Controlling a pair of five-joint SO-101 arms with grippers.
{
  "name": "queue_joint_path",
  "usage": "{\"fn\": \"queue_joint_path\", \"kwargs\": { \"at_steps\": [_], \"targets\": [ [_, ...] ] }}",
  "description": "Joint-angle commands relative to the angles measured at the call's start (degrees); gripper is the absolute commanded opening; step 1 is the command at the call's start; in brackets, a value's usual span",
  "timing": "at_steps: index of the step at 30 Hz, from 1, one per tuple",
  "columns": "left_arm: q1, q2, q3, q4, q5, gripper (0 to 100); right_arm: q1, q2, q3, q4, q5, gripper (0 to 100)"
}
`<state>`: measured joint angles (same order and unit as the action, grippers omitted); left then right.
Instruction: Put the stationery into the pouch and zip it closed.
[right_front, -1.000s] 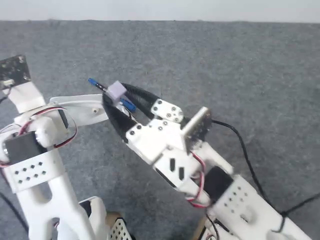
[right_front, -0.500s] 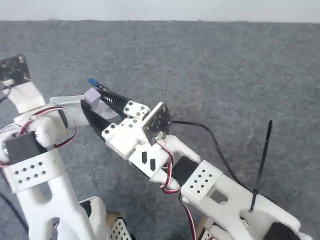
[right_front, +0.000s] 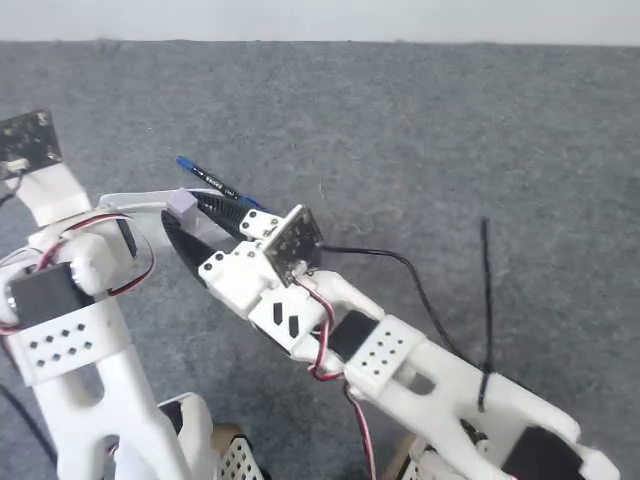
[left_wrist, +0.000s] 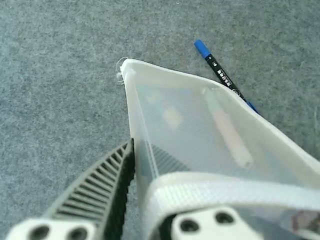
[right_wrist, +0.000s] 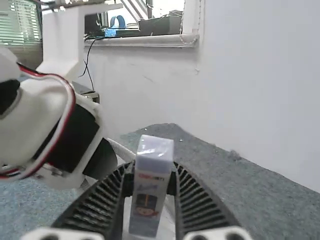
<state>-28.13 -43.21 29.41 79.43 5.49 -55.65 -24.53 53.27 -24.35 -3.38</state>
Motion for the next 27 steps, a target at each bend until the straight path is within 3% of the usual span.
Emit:
{"fn": "queue_joint_path", "kwargs": {
  "at_steps": [1,5,13,20,27],
  "targets": [
    [-0.35,-0.53,-0.48,-1.58,0.7,1,0.66,2.15,-1.67,-5.23,3.52,0.6],
    [-0.26,-0.53,-0.48,-1.49,0.7,1,0.92,3.3,-1.14,-7.25,8.44,0.6],
    [-0.26,-0.53,-0.48,-1.58,0.62,1,-0.92,3.38,2.11,-7.25,8.7,1.2],
    [-0.26,-0.53,-0.48,-1.49,0.53,1,-0.92,2.77,3.52,-7.08,8.7,18.5],
    [-0.26,-0.53,-0.48,-1.49,0.53,1,-0.92,2.68,3.52,-7.08,8.62,14.8]
  ]
}}
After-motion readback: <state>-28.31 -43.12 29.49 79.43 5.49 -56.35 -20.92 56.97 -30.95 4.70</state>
